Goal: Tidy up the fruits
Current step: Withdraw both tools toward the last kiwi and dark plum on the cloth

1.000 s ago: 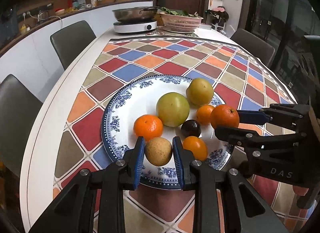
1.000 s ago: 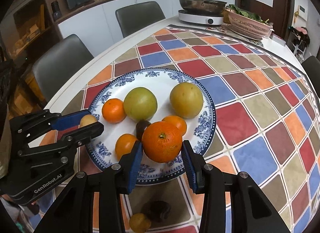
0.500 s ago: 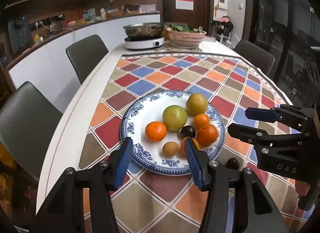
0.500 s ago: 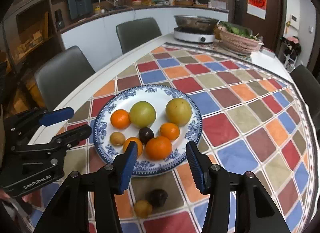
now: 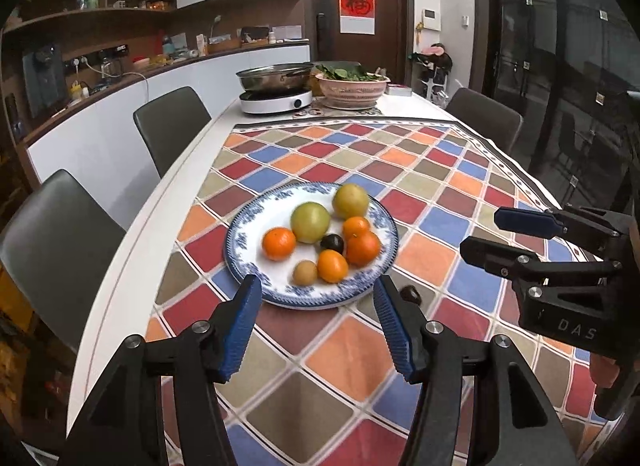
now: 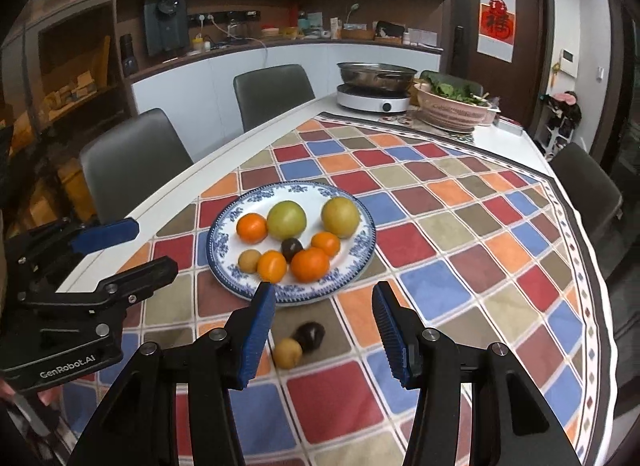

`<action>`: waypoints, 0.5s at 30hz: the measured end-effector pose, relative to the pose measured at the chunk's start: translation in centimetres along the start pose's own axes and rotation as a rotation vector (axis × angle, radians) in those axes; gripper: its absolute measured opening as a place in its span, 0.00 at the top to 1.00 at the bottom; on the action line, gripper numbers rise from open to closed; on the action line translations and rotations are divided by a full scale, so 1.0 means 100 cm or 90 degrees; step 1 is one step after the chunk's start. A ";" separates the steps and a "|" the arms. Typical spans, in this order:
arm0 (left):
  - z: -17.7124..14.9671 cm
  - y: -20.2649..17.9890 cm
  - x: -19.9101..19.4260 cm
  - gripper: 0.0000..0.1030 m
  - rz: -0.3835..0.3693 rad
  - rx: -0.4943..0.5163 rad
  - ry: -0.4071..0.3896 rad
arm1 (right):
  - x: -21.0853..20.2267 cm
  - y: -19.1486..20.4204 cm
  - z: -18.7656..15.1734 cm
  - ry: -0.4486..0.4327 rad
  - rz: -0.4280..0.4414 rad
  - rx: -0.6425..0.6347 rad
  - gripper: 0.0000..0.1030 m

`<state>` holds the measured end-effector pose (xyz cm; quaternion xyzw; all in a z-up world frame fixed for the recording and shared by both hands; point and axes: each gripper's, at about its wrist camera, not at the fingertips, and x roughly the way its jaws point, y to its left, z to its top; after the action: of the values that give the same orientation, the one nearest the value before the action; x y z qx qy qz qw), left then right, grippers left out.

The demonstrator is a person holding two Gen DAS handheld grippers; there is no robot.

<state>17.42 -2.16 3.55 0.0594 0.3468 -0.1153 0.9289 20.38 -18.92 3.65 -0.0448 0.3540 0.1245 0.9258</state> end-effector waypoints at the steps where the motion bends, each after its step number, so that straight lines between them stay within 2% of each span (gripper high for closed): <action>1: -0.002 -0.003 0.000 0.44 -0.003 0.004 0.000 | -0.003 -0.001 -0.003 0.000 -0.003 0.001 0.50; 15: -0.027 -0.040 0.035 0.44 -0.049 0.020 0.043 | 0.000 -0.030 -0.046 0.039 -0.037 0.037 0.50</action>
<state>17.24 -6.10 -0.86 0.0649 0.3784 -0.1543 0.9104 18.14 -22.58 0.19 -0.0320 0.3839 0.0858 0.9188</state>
